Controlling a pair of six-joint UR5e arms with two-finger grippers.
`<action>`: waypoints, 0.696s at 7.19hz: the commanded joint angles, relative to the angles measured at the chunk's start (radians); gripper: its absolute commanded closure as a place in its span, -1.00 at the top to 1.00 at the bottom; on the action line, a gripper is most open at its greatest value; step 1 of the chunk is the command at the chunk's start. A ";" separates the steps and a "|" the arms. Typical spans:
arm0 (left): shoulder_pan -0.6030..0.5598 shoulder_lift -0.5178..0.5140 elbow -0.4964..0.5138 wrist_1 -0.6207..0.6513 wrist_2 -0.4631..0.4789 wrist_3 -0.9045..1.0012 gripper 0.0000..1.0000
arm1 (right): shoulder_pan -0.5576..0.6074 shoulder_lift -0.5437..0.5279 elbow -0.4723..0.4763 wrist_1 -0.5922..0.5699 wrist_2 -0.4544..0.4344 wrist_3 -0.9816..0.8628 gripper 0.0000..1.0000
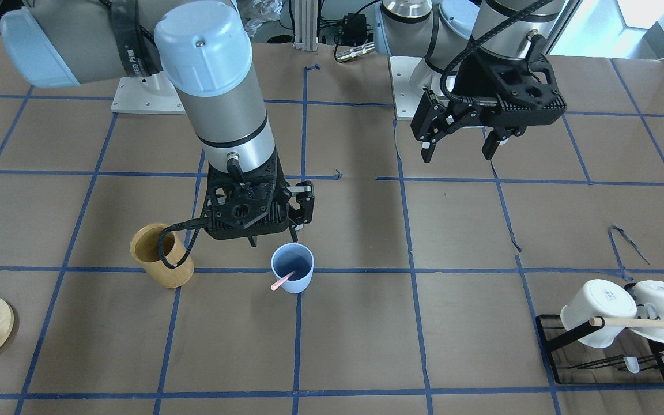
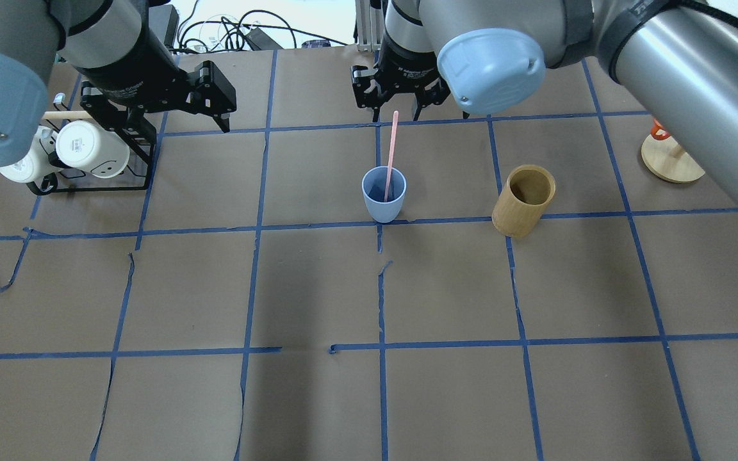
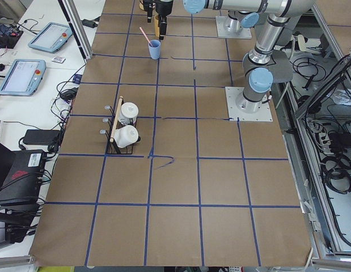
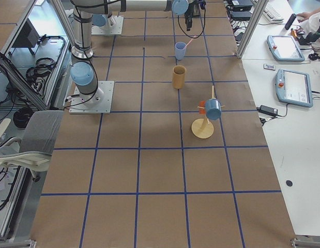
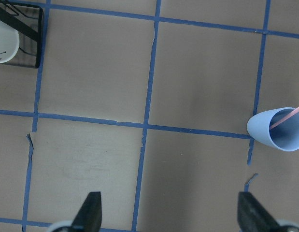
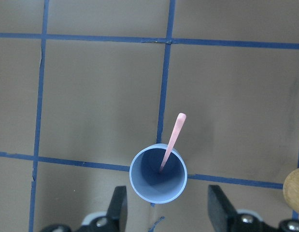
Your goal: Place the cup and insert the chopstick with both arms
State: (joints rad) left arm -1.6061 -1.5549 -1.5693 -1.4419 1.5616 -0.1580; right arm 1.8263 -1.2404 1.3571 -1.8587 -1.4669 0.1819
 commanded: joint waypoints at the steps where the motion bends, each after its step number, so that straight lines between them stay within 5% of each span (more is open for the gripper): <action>1: 0.000 0.001 0.000 0.000 0.000 0.002 1.00 | -0.134 -0.022 -0.039 0.126 0.010 -0.170 0.55; 3: 0.000 -0.001 0.000 0.000 0.000 0.002 1.00 | -0.212 -0.080 -0.035 0.258 -0.027 -0.313 0.76; 4: 0.000 0.001 0.000 0.000 0.000 0.002 1.00 | -0.220 -0.123 -0.036 0.278 -0.118 -0.372 0.99; 5: 0.000 0.001 0.000 0.000 0.000 0.002 1.00 | -0.240 -0.163 -0.024 0.388 -0.162 -0.383 1.00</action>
State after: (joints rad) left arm -1.6061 -1.5545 -1.5693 -1.4419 1.5616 -0.1565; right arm 1.6099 -1.3542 1.3240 -1.5699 -1.5624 -0.1612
